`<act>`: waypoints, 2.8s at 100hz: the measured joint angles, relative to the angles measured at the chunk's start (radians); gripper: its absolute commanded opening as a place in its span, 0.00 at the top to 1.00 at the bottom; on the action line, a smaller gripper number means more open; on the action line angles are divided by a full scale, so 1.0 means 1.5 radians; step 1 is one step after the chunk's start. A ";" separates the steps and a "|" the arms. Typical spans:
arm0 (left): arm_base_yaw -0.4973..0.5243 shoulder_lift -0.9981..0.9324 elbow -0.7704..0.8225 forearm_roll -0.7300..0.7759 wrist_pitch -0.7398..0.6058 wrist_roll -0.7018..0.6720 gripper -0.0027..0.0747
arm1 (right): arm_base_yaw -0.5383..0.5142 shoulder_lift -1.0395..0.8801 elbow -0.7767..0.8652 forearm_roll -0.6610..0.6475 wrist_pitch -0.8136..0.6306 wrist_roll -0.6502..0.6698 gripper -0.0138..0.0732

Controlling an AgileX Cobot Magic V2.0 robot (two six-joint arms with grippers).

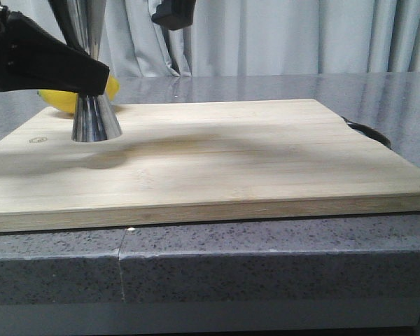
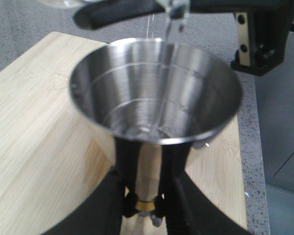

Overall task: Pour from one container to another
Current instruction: 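Tilt the beaker with the right gripper, pouring liquid into the jigger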

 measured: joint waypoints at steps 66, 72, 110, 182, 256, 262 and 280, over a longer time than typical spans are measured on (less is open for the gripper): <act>-0.013 0.000 0.000 0.007 0.000 -0.004 0.99 | 0.000 0.000 0.000 -0.030 0.020 -0.001 0.64; -0.013 0.000 0.000 0.007 0.000 -0.004 0.99 | 0.000 0.000 0.000 -0.036 0.021 -0.001 0.64; -0.013 0.000 0.000 0.008 0.000 -0.004 0.99 | 0.000 -0.008 0.000 -0.059 0.021 -0.001 0.64; -0.013 0.000 0.000 0.008 0.000 -0.004 0.99 | 0.000 -0.008 0.000 -0.113 0.021 -0.001 0.64; -0.013 0.000 0.000 0.008 0.000 -0.004 0.99 | 0.000 -0.008 0.000 -0.150 0.020 -0.001 0.64; -0.013 0.000 0.000 0.008 0.000 -0.004 0.99 | 0.000 -0.008 0.000 -0.151 0.020 -0.001 0.64; -0.013 0.000 0.000 0.008 0.000 -0.004 0.99 | 0.000 -0.008 0.000 -0.166 0.020 -0.001 0.64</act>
